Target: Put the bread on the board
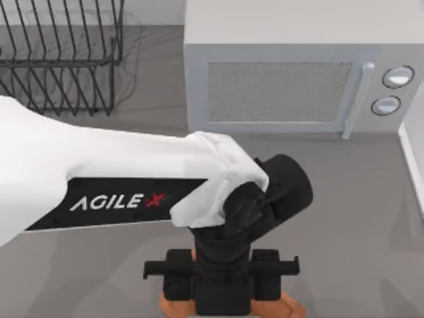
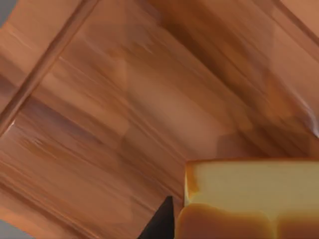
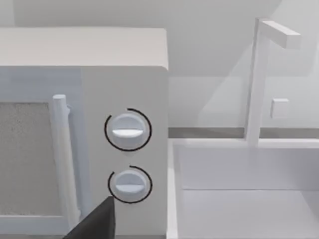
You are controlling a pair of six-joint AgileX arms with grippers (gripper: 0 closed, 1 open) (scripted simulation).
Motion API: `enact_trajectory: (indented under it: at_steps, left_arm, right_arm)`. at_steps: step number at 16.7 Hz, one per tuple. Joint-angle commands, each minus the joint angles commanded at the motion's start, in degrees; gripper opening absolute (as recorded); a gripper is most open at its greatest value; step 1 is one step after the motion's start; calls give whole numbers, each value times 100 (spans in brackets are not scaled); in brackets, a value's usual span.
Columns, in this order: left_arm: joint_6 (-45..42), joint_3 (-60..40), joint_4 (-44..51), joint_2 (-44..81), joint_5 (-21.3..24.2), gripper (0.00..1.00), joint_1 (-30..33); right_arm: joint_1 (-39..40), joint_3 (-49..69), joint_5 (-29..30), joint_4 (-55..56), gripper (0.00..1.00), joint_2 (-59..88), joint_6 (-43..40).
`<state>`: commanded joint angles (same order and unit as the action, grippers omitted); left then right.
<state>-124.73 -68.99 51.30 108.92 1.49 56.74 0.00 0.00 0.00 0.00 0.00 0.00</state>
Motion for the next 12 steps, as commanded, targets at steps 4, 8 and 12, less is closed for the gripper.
enact_trajectory:
  at_steps: [4, 8, 12]
  left_arm:
    - [0, 0, 0, 0, 0, 83, 0]
    - [0, 0, 0, 0, 0, 100, 0]
    - [0, 0, 0, 0, 0, 100, 0]
  right_arm:
    - [0, 0, 0, 0, 100, 0, 0]
    - [0, 0, 0, 0, 100, 0, 0]
    - [0, 0, 0, 0, 100, 0, 0]
